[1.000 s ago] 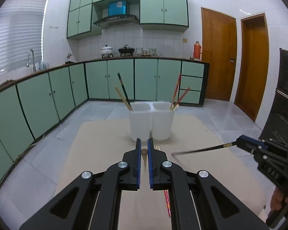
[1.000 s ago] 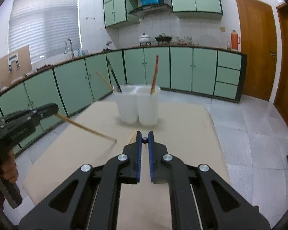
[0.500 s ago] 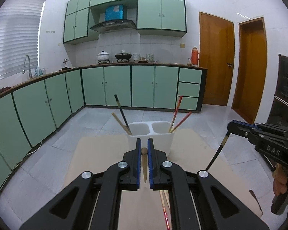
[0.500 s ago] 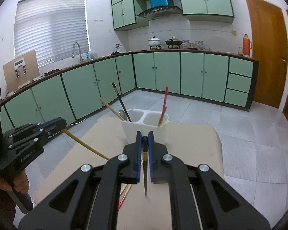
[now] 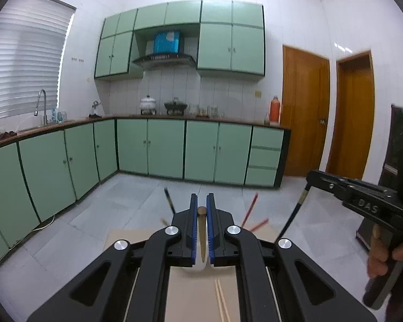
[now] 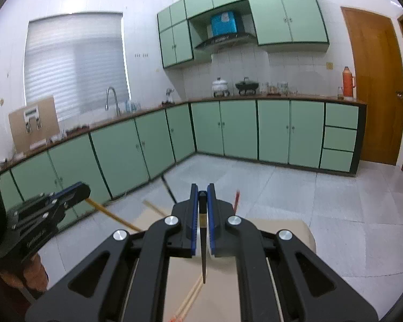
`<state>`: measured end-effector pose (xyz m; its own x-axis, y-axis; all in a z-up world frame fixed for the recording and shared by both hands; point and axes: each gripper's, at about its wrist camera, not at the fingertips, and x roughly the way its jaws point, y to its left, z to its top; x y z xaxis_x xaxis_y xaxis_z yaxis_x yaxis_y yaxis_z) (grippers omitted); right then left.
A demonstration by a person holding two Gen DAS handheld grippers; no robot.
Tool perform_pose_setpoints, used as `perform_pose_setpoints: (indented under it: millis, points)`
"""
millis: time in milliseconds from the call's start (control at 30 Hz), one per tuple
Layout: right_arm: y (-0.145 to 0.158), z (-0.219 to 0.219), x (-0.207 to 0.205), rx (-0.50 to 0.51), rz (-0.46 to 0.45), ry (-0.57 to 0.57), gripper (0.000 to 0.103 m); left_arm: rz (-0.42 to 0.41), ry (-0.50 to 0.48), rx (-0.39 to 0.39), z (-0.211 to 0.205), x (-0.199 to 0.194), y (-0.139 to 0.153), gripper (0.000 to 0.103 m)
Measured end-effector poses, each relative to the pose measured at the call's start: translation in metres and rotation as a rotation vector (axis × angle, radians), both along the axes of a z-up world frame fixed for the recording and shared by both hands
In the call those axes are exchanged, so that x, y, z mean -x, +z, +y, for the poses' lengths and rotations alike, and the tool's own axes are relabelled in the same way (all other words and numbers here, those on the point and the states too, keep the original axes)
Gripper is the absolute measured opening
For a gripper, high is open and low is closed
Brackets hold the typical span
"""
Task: Organize utensils
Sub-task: 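Lift both chopsticks and lower them into the white holder with both tools, then open both tools and move them back down to the two red-patterned chopsticks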
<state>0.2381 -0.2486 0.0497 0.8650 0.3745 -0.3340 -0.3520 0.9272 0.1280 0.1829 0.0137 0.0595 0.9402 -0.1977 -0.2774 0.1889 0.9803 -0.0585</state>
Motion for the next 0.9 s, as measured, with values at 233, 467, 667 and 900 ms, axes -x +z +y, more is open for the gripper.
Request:
perform_pose_setpoints:
  millis: [233, 467, 667, 900]
  points:
    - [0.029, 0.004, -0.030, -0.008, -0.086, -0.039, 0.006, -0.086, 0.001, 0.011, -0.006, -0.018, 0.027, 0.006]
    - [0.030, 0.011, -0.065, 0.040, -0.098, -0.075, 0.006, -0.114, 0.002, 0.029, -0.009, -0.057, 0.042, 0.006]
    - [0.018, 0.010, -0.092, 0.047, -0.081, -0.088, 0.006, -0.120, 0.009, 0.026, -0.013, -0.092, 0.040, 0.006]
    - [-0.011, 0.013, -0.116, 0.062, -0.027, -0.088, 0.006, -0.034, 0.022, 0.007, -0.019, -0.131, 0.004, 0.006]
